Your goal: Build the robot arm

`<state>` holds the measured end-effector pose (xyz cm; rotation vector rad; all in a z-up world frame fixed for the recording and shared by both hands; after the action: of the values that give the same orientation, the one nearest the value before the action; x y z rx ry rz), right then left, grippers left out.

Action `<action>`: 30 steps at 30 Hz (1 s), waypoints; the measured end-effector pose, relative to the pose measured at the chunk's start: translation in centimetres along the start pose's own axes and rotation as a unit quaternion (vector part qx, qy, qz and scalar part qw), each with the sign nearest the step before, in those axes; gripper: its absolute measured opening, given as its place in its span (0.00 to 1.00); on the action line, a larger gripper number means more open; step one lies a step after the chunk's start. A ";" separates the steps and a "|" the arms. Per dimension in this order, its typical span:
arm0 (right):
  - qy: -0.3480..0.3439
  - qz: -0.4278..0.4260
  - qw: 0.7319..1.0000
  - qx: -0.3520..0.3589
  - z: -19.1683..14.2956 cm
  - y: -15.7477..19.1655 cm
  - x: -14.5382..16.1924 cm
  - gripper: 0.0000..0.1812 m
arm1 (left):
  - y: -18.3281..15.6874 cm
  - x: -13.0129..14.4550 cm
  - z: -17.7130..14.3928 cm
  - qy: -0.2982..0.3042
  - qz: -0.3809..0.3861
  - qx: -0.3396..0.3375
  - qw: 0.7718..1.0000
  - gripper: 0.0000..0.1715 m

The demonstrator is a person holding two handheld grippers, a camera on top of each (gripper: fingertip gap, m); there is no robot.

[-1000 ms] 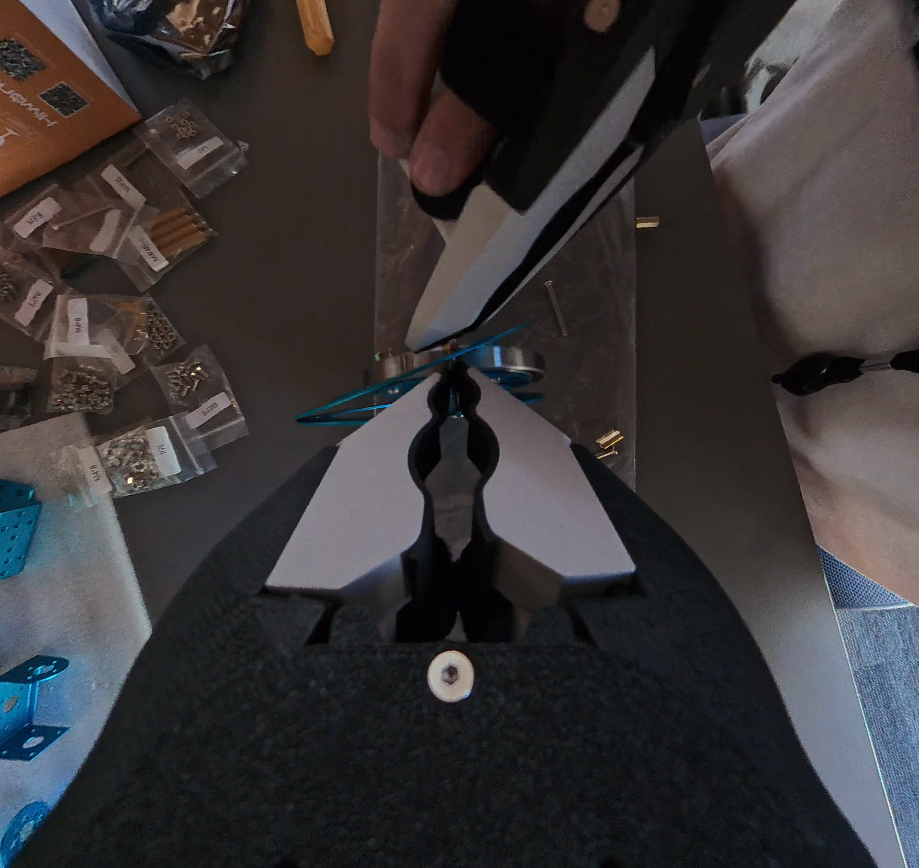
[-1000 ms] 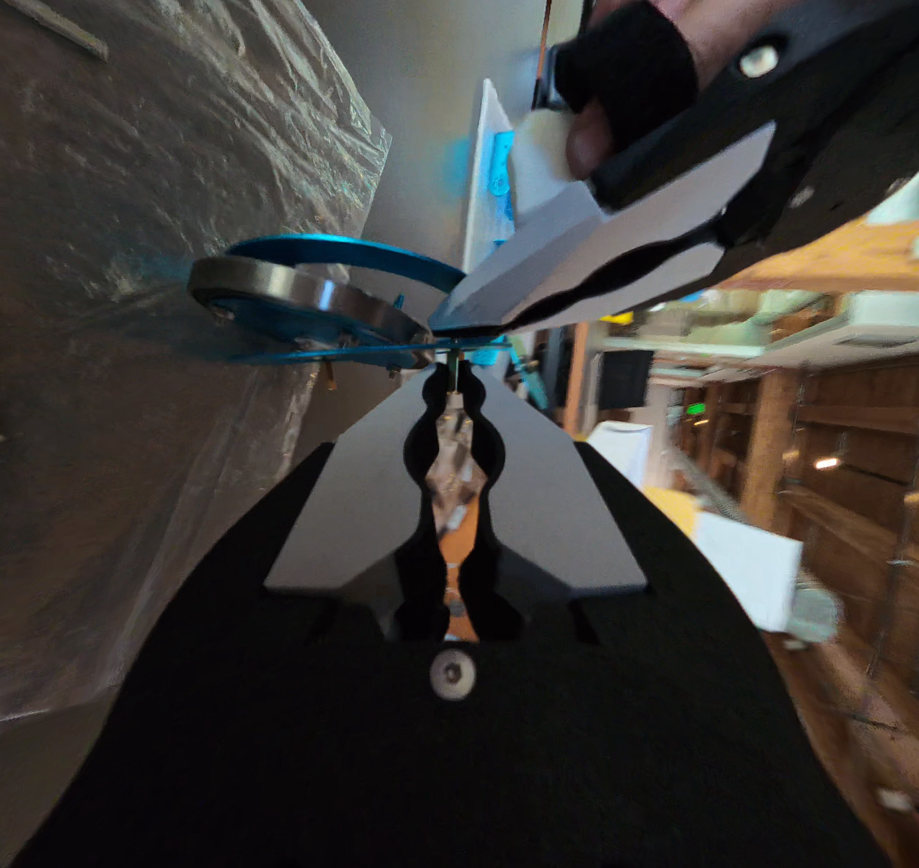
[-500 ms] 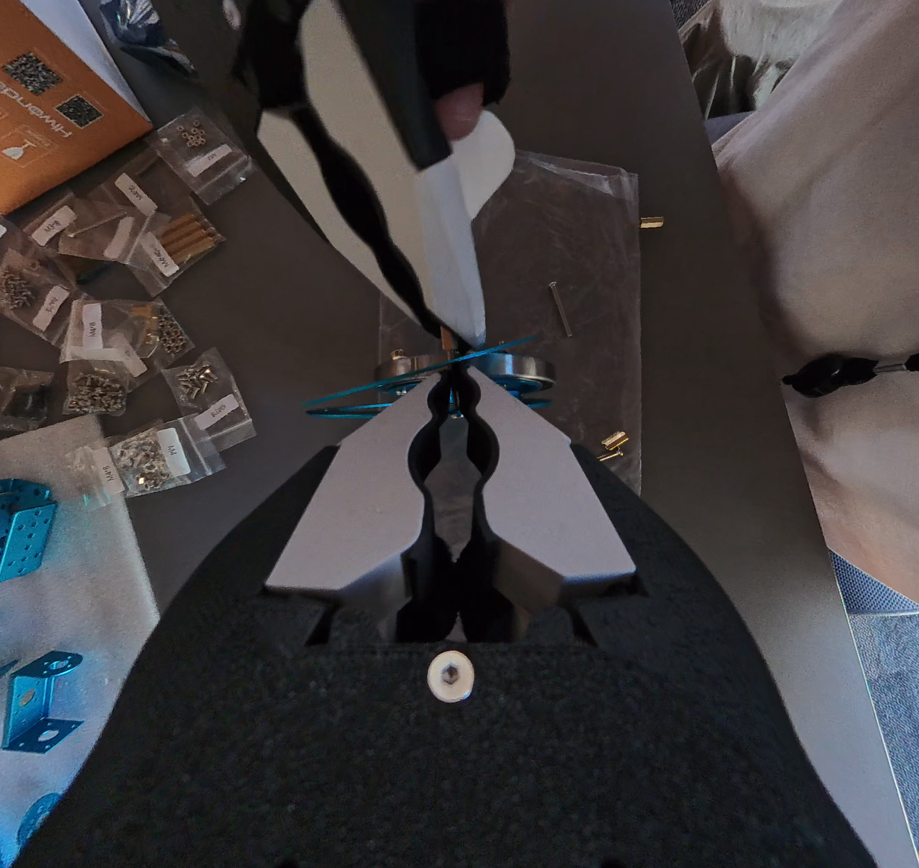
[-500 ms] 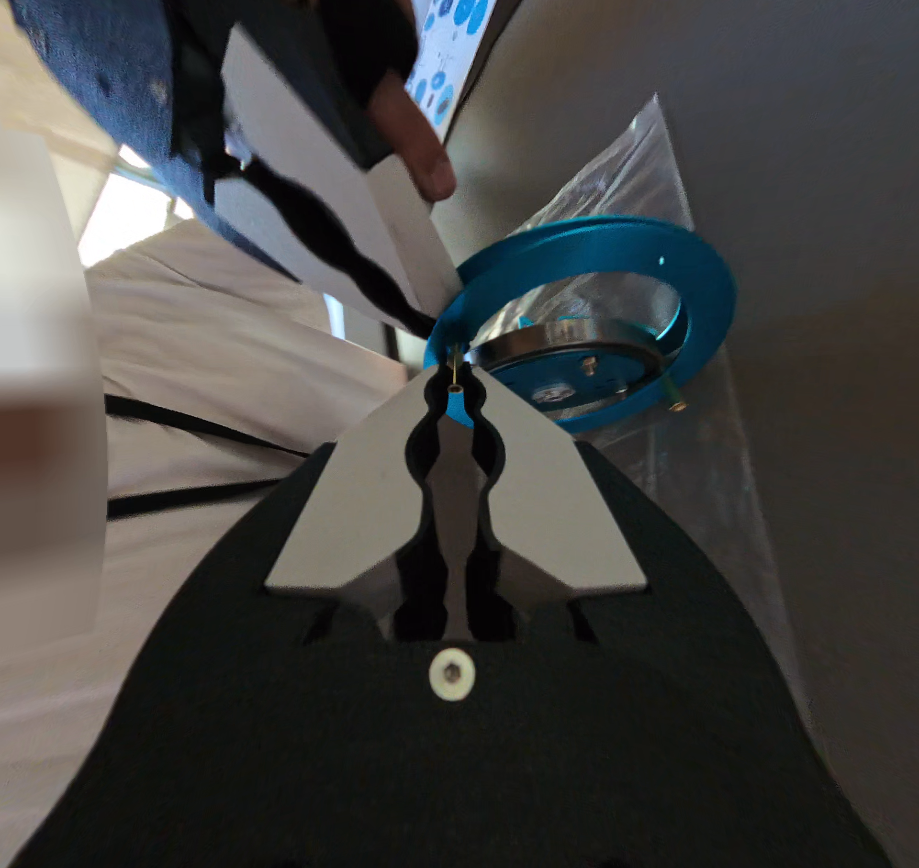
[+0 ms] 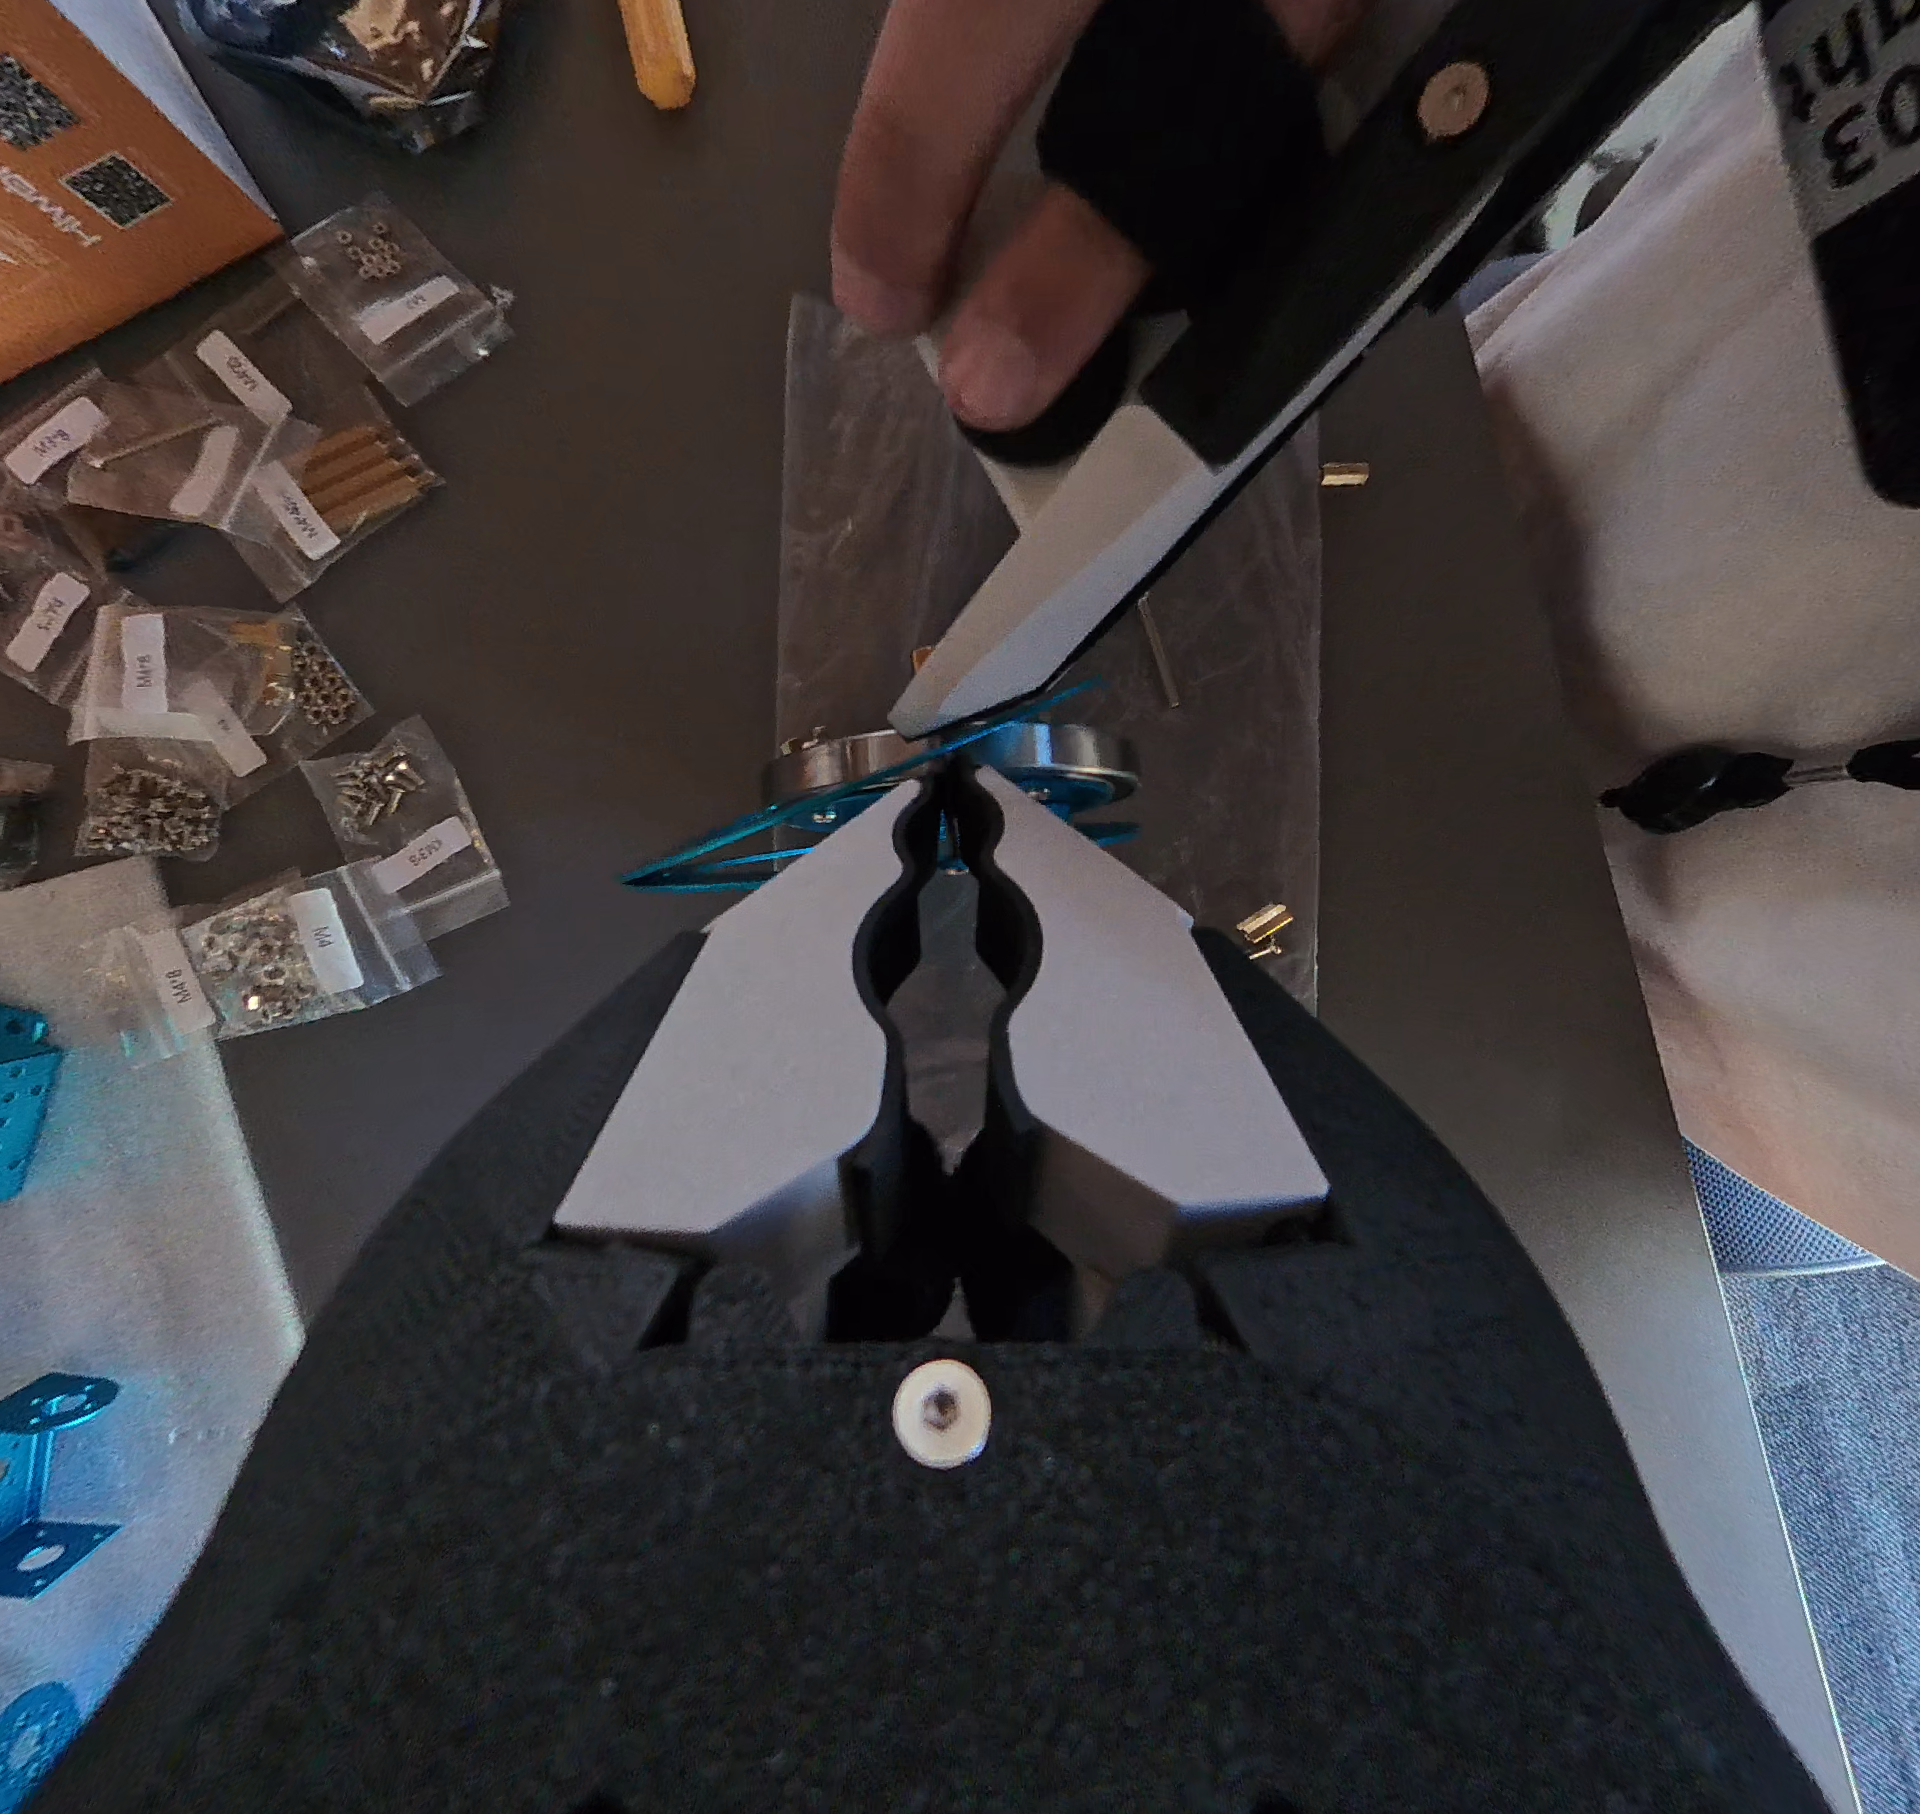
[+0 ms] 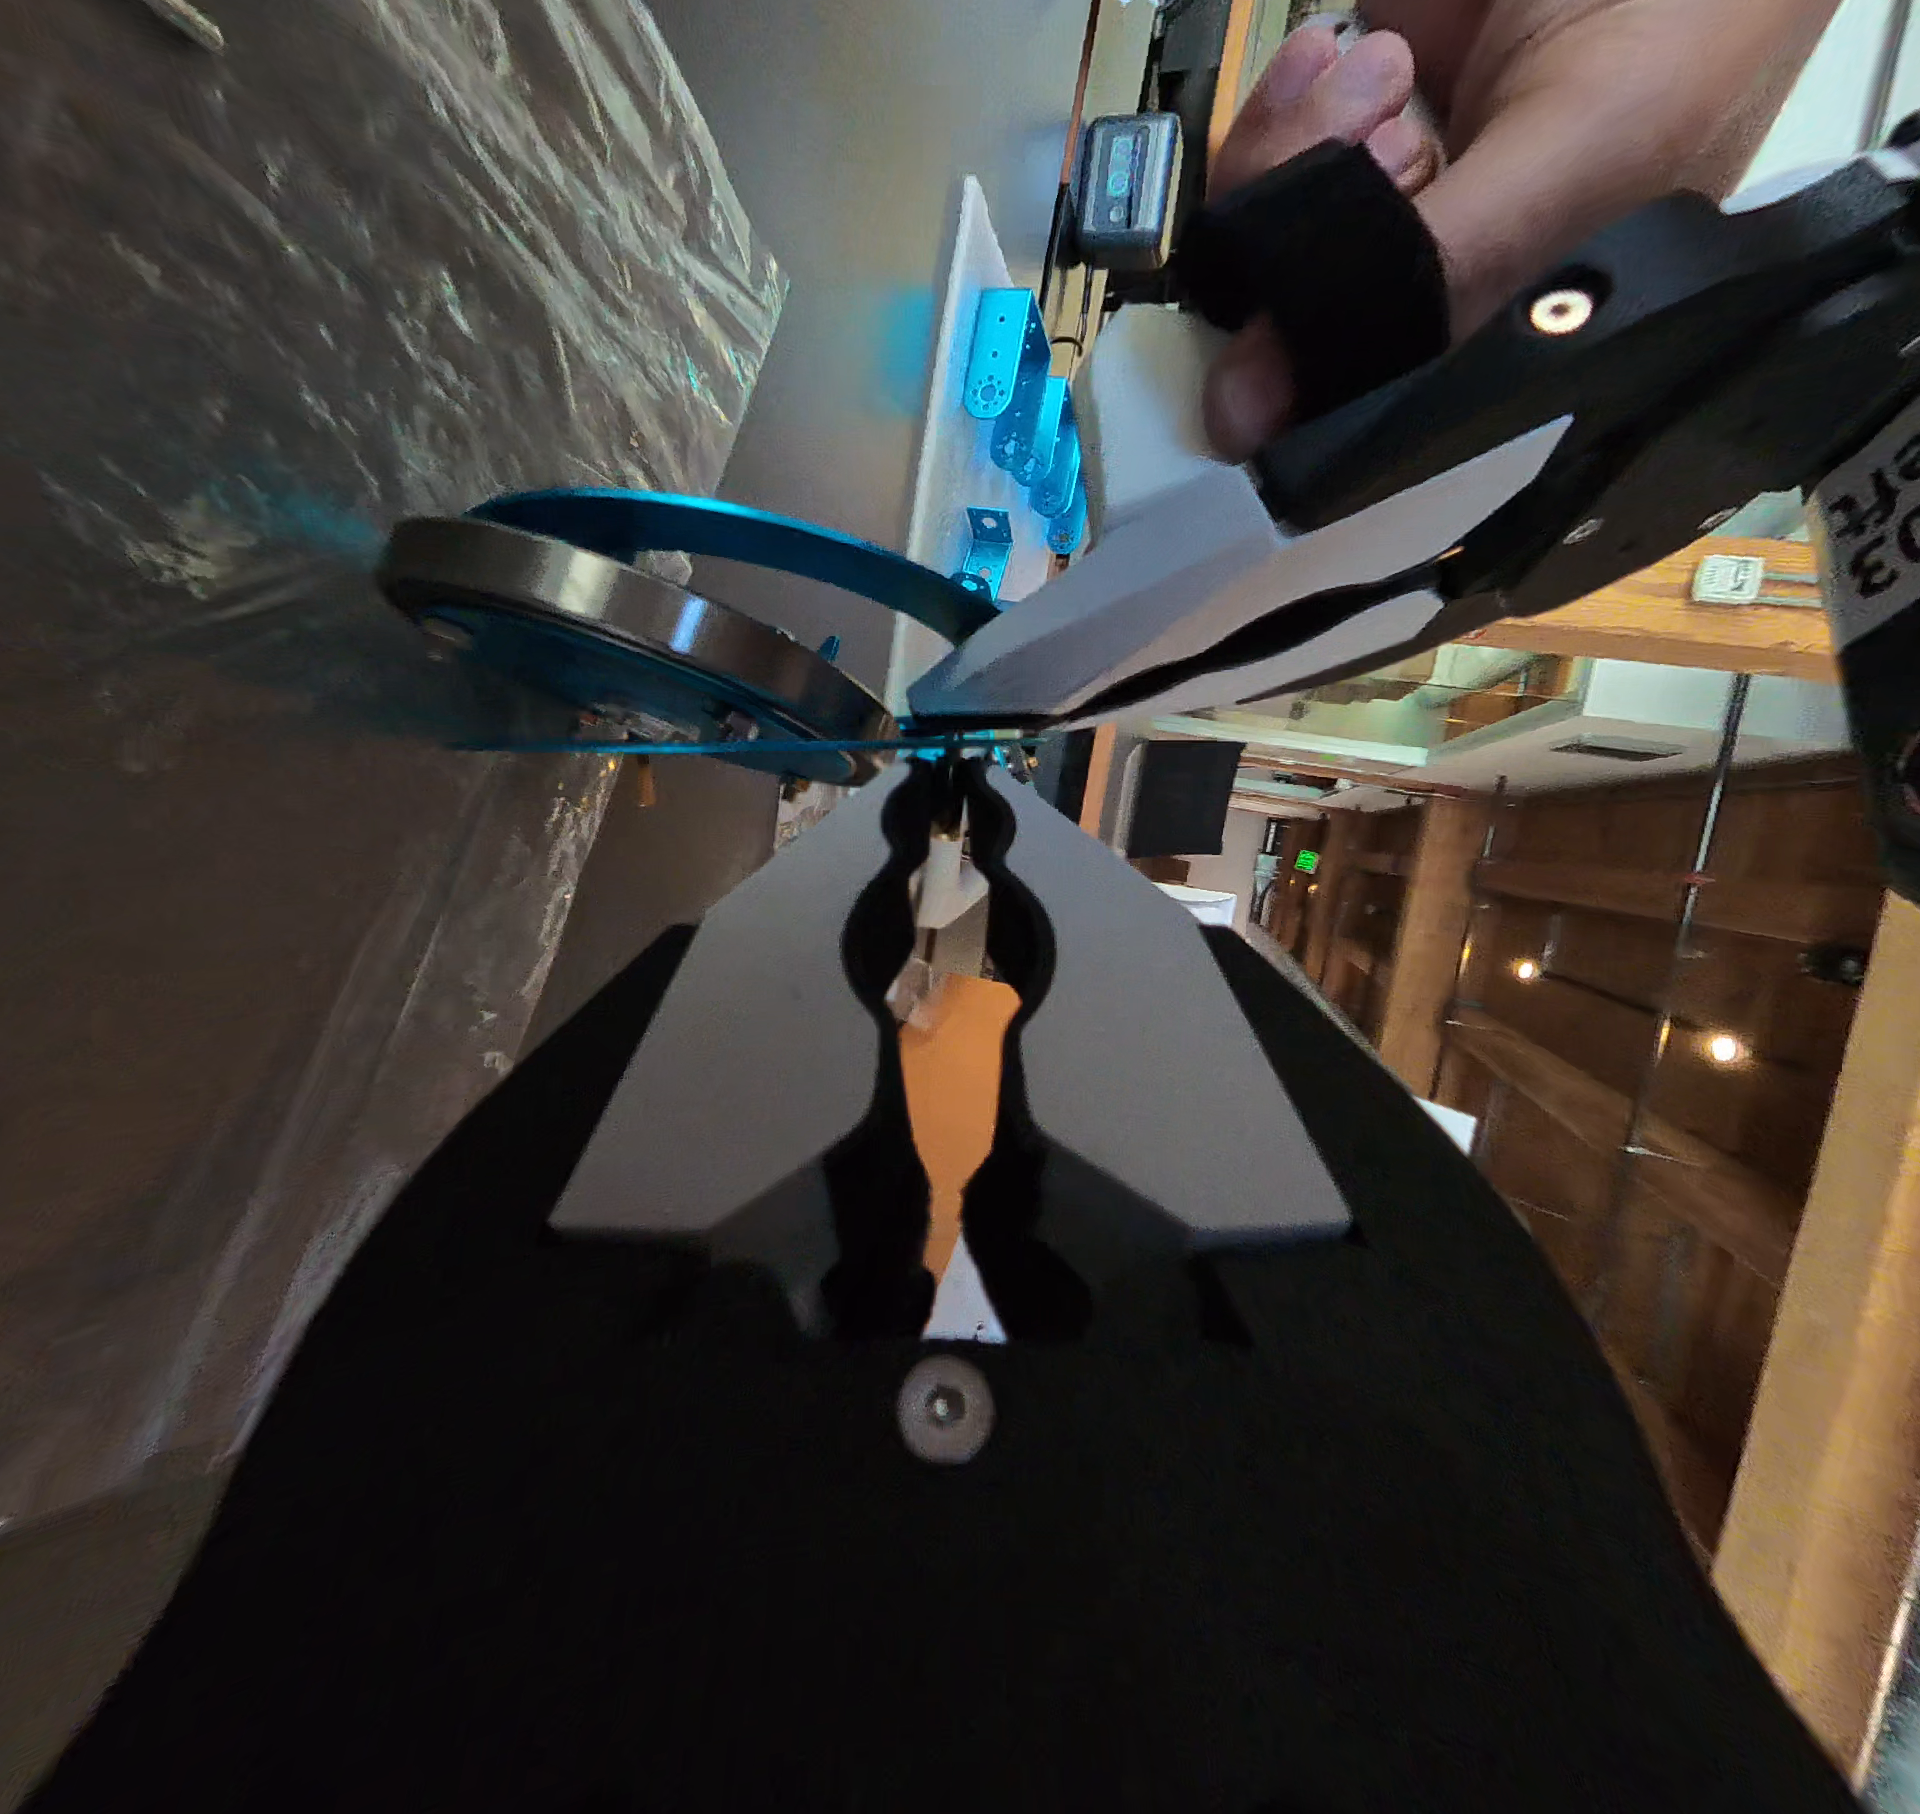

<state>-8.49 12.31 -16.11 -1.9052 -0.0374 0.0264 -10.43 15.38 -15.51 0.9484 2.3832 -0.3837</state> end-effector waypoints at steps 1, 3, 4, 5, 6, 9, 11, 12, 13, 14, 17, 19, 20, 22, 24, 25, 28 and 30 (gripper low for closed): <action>0.005 0.012 1.000 -0.011 0.1 -0.1 0.1 0.02 | 0.1 0.0 0.0 0.000 -0.001 -0.003 1.000 0.02; 0.004 0.060 0.997 -0.047 0.3 -0.4 0.3 0.02 | 0.1 0.1 -0.1 0.000 -0.001 -0.006 1.000 0.02; -0.002 0.086 0.994 -0.070 0.4 -0.4 0.3 0.02 | 0.1 0.1 -0.1 0.001 0.001 -0.005 1.000 0.02; -0.009 0.123 0.988 -0.097 0.4 -0.5 0.3 0.02 | 0.1 0.1 -0.1 0.003 0.003 -0.006 1.000 0.01; -0.019 0.180 0.974 -0.136 0.5 -0.5 0.4 0.02 | 0.1 0.1 -0.1 0.005 0.007 -0.005 1.000 0.01; -0.062 0.413 0.851 -0.319 0.5 -0.6 0.7 0.02 | -0.2 0.0 0.0 0.005 0.012 -0.001 1.000 0.01; -0.081 0.540 0.723 -0.424 0.6 -0.5 1.1 0.02 | -0.3 -0.1 0.1 0.003 0.014 0.000 1.000 0.01; -0.092 0.585 0.658 -0.466 0.6 -0.3 1.2 0.02 | -0.4 -0.1 0.1 0.003 0.016 0.003 1.000 0.01; -0.095 0.630 0.576 -0.511 0.6 -0.2 1.2 0.02 | -0.5 -0.2 0.2 0.003 0.018 0.006 1.000 0.01; -0.095 0.672 0.486 -0.550 0.6 0.0 1.3 0.02 | -0.6 -0.2 0.2 0.003 0.019 0.007 1.000 0.01; -0.117 0.738 0.294 -0.596 0.6 0.4 1.4 0.02 | -0.7 -0.3 0.3 0.002 0.024 0.007 1.000 0.01; -0.149 0.740 0.322 -0.572 0.5 0.4 1.5 0.02 | -0.7 -0.3 0.3 -0.001 0.023 0.005 1.000 0.01; -0.172 0.723 0.394 -0.540 0.3 0.3 1.5 0.03 | -0.7 -0.4 0.3 -0.002 0.023 0.006 1.000 0.01; -0.213 0.636 0.593 -0.446 -0.6 0.2 1.3 0.08 | -0.8 -0.4 0.3 -0.001 0.027 0.007 1.000 0.01; -0.208 0.492 0.795 -0.288 -1.4 0.2 1.5 0.16 | -0.8 -0.3 0.3 0.001 0.029 0.009 1.000 0.01; -0.196 0.413 0.868 -0.195 -1.7 -0.1 1.7 0.17 | -0.8 -0.3 0.3 0.003 0.029 0.010 1.000 0.01; -0.144 0.173 0.973 -0.039 -1.9 0.3 1.2 0.17 | -0.8 -0.3 0.2 0.008 0.027 0.013 1.000 0.01; -0.116 0.101 0.988 -0.013 -1.2 0.7 1.1 0.17 | -0.8 -0.3 0.2 0.011 0.026 0.011 1.000 0.01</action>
<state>-7.34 10.96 -16.39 -1.9166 -0.0019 0.3857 -10.70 14.59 -15.47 1.0285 2.3727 -0.3829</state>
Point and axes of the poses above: each gripper's, where its closed fingertips meet, z out along the fingers, x out of its underside, y = z × x across the jaws, the point moved 3 cm from there along -z, back along the fingers, and after that the axes turned 1 degree about -y, right-handed, at the moved point
